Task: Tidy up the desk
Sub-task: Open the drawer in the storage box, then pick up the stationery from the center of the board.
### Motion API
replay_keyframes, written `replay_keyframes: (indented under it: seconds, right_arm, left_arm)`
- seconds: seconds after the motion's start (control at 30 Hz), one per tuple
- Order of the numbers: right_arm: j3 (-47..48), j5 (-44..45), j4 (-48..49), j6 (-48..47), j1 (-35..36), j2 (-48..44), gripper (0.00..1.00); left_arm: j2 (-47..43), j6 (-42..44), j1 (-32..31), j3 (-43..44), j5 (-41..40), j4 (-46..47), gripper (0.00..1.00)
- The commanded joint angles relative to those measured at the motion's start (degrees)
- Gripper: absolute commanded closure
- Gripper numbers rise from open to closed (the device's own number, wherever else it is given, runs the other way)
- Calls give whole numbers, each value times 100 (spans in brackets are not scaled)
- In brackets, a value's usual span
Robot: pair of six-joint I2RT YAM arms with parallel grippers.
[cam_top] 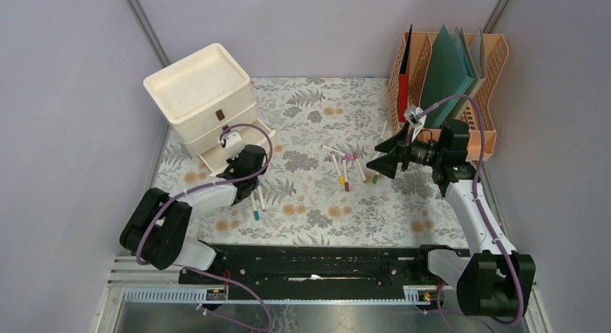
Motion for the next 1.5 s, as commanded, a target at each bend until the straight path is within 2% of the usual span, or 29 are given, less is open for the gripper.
replay_keyframes:
  seconds: [0.0,0.13,0.3,0.43,0.47,0.57,0.67,0.8,1.0,1.2,1.37,1.47]
  right_arm:
    - [236,-232,58,-3,-29,-163,0]
    - [237,-248,64,-3,-28,-189,0]
    - [229,-253,67,-3,-28,-213,0]
    - [234,-257,66,-3,-31,-227,0]
    - [228,-255,70,-3,-29,-222,0]
    - [184,-253,117,-3,-28,-223,0]
    - [154,-270,163,-3,-28,-214,0]
    - [140,-260,163,-3,-28,-197,0]
    - [129,-225,154,-51,-29,-193,0]
    - [138,-181,93,-129,-37,-177,0]
    - [155,-156,25,-200,-41,-157,0]
    - [163,-137,-11,-245,-37,-153,0]
  left_arm:
    - [-389,-179,-427,-148,342,-259,98]
    - [-662,-175,-456,-222,739,-404,71]
    - [-1324,318,-490,-345,1669,-362,47]
    - [-2233,820,-501,-747,2828,-106,30]
    - [-2433,907,-501,-858,3075,-73,21]
    - [-3011,890,-501,-1133,3557,-193,8]
    - [-3396,749,-501,-1247,3762,-638,6]
    - [-3788,431,-499,-1367,3648,-1218,1]
    - [-3734,-197,-501,-1087,3159,-2166,1]
    - [-3055,-1047,-722,-523,2046,-3207,1]
    - [-2099,-1228,-1083,1,1404,-3579,6]
    - [-1594,-1142,-1250,243,1113,-3580,15]
